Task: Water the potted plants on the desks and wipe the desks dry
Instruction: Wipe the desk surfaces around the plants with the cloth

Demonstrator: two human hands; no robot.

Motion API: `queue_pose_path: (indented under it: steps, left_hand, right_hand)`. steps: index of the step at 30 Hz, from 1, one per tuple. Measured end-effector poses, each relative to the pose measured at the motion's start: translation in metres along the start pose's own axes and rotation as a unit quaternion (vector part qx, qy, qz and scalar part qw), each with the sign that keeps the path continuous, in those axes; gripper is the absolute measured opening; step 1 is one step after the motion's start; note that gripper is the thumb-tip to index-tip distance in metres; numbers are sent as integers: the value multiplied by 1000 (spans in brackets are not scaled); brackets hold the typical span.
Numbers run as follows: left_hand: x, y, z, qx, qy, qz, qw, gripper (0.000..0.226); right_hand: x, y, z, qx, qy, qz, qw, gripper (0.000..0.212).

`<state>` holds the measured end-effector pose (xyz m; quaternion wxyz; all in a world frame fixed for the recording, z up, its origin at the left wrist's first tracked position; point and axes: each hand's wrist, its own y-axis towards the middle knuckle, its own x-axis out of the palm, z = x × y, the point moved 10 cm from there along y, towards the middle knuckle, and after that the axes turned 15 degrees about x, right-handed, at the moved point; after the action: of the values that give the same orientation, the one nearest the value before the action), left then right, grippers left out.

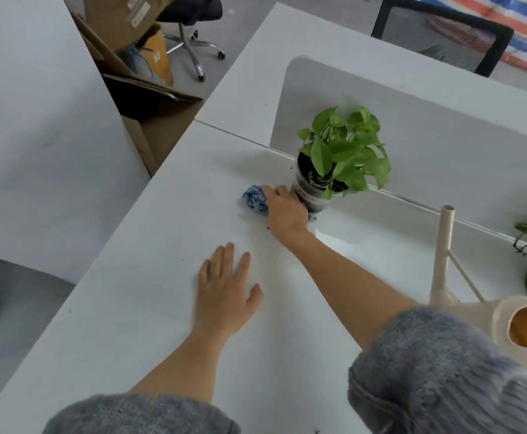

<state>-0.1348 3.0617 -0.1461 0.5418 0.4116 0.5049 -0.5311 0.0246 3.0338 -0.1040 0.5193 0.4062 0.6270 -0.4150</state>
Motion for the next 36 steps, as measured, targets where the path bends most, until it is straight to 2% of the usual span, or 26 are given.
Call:
queue_pose_path:
  steps: [2,5,7,11,13,16,18,19,20,21,23,25,27,29,32,33,35,36]
  left_hand:
    - [0,1,0,3,5,11,1000,60]
    - [1,2,-1,4,14,10,1000,61]
    - [3,1,-2,6,13,7,1000,62]
    - [4,1,-1,5,-27,-5,1000,64]
    - [1,-1,1,6,-46,1,999,62]
    - [-1,-4,2,2,-92,-18,996,58]
    - [-2,1,-8,-45,-187,-22,981,54]
    - [-4,4,-13,-79,-262,-15,962,49]
    - [-10,4,-14,-103,-327,9,939,44]
    - [-22,0,-7,-108,-365,46,923,39]
    - [-51,-15,17,-80,-386,126,910,32]
    - [-72,-42,54,-35,-406,171,897,29]
    - [-80,-67,93,20,-451,173,875,21]
    - [-83,-85,124,59,-497,140,854,15]
    - [-87,-104,150,92,-545,93,828,48]
    - [-88,-107,153,92,-549,87,826,50]
    - [-92,-111,152,85,-526,95,841,36]
    - [-96,-113,148,82,-511,112,848,29]
  right_hand:
    - [6,-6,9,-15,31,4,999,53]
    - [1,-39,14,-106,111,1,988,47]
    - [2,-65,28,-137,119,11,983,45]
    - [7,-129,61,-132,71,54,987,46]
    - [13,-161,73,-119,75,51,989,48]
    - [14,-207,87,-90,50,-2,995,51]
    - [15,-215,102,-24,73,-88,993,51]
    - [19,-218,113,32,101,-155,982,49]
    - [18,-225,126,111,169,-221,954,47]
    - [12,-233,138,182,266,-250,913,41]
    - [-4,-245,158,282,436,-243,820,30]
    - [-15,-258,173,335,537,-231,739,24]
    - [-25,-266,178,349,599,-230,682,16]
    - [-45,-269,175,324,612,-227,685,15]
    - [-73,-270,175,270,603,-176,730,18]
    - [-82,-272,175,261,597,-156,743,14]
    - [-93,-277,178,253,589,-127,757,3]
    - [-96,-279,178,249,593,-123,756,4]
